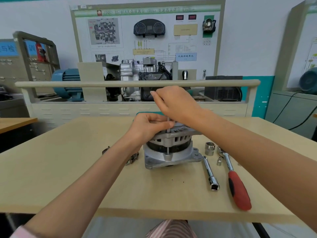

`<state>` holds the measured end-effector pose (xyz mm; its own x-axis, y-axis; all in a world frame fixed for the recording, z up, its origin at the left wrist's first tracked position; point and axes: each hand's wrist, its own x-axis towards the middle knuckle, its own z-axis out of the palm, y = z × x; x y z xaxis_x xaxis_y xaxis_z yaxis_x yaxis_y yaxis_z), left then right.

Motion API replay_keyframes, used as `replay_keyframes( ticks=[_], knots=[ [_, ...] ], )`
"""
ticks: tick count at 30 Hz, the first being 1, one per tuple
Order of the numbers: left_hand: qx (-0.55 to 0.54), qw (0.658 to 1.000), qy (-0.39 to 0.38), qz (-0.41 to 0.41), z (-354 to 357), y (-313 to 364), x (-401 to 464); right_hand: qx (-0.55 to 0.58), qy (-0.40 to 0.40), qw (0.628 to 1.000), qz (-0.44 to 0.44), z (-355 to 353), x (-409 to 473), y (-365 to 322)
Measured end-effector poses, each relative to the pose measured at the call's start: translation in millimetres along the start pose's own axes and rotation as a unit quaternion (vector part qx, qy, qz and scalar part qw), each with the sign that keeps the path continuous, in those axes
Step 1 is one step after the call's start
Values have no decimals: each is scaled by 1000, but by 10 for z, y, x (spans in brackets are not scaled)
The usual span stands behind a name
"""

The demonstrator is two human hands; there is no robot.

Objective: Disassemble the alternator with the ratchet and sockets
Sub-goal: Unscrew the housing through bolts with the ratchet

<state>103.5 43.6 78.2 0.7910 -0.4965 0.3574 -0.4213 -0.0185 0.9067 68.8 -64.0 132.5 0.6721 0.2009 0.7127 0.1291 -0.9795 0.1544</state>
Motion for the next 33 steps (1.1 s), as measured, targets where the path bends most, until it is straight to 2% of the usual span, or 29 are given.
replay_keyframes(
  ticks=[3, 5, 7, 9, 11, 13, 14, 16, 17, 19, 21, 24, 27, 33],
  knots=[
    [31, 999, 43, 6, 75, -7, 23, -193, -48, 975, 99, 9, 52, -125],
    [48, 998, 47, 12, 80, -34, 32, -222, -56, 968, 101, -13, 57, -196],
    [42, 999, 24, 17, 24, -42, 18, -208, 8, 977, 45, -7, 37, -146],
    [26, 999, -36, 23, -48, -41, -2, -151, 71, 985, -40, 7, 0, -80],
    [27, 997, -75, 23, -84, -38, -6, -20, 60, 995, -70, 7, -19, 8],
    [24, 998, -62, 21, -84, -33, 3, 117, 49, 990, -57, 12, -27, 75],
    [18, 999, -48, 18, -75, -28, 9, 136, 43, 989, -45, 9, -24, 64],
    [12, 1000, -13, 12, -33, -24, 24, 66, 13, 997, -24, 24, 0, 21],
    [18, 1000, 7, 11, -2, -33, 41, -19, -3, 1000, -1, 44, 15, -13],
    [44, 998, 33, 12, 47, -36, 69, -183, -20, 982, 52, 47, 48, -90],
    [59, 998, 24, 13, 53, -40, 78, -240, -33, 968, 61, -4, 67, -147],
    [66, 997, -35, 20, -25, -41, 40, -206, -38, 976, 65, -39, 56, -98],
    [127, 988, -79, 35, -105, -33, 17, -178, -20, 981, 71, -76, 36, -35],
    [142, 984, -102, 27, -163, 9, 67, -120, 43, 986, 109, -245, 116, 119]
  ],
)
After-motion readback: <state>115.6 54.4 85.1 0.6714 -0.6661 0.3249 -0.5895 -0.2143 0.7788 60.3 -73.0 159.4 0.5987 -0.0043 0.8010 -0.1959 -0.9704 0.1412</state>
